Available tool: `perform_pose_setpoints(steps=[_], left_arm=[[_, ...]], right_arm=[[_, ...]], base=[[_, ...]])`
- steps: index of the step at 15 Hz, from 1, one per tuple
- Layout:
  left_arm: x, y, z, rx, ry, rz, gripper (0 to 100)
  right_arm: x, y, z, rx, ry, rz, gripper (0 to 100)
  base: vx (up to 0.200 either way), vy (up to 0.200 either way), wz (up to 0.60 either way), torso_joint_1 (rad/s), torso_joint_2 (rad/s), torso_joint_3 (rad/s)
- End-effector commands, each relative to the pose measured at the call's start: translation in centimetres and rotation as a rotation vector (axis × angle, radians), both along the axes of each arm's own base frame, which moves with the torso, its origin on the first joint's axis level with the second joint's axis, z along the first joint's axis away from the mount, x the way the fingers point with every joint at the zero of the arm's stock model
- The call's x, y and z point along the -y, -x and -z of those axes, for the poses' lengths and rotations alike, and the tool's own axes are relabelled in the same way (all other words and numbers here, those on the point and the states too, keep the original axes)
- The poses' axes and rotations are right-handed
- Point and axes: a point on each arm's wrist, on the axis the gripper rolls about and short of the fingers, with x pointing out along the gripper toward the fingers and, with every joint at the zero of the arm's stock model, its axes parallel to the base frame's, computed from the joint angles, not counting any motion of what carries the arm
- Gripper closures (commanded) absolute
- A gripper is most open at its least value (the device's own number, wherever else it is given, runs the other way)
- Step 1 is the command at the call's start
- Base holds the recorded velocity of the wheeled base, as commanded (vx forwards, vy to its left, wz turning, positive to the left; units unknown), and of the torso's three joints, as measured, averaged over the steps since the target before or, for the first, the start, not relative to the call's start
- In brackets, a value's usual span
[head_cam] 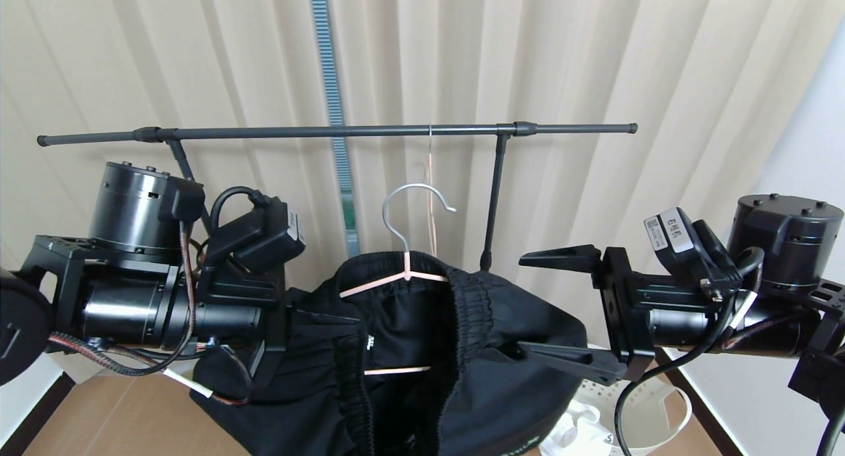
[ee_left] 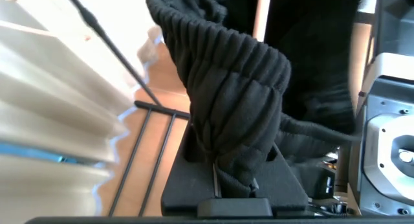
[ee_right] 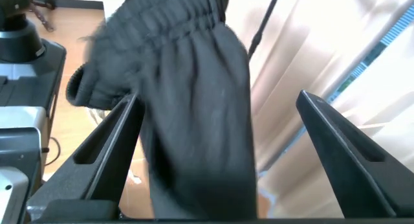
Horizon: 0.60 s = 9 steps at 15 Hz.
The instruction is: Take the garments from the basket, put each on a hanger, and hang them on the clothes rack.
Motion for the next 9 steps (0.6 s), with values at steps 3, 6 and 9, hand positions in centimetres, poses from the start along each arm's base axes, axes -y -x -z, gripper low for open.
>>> perform_pose_setpoints(steps=[3,6,9], left_arm=[[-1.6,1.2,-1.1,0.038,0.021,-0.049,100],[-2.0,1.6,-1.6,0.050,0.034,-0.064,100],[-2.5,2.2,-1.9,0.061,0.038,-0.074,100]], right_arm=[[0.1,-1.0,1.0,-0.026,0.018,0.022,0],[0.4,-1.8,1.9,-0.030,0.036,0.037,0],[1.1,-3.5,2.6,-0.035,0.046,0.075,0]], base=[[0.000,0.000,0.00,0.000,0.00,0.000],[0.000,0.000,0.00,0.000,0.00,0.000],[0.000,0.000,0.00,0.000,0.00,0.000]])
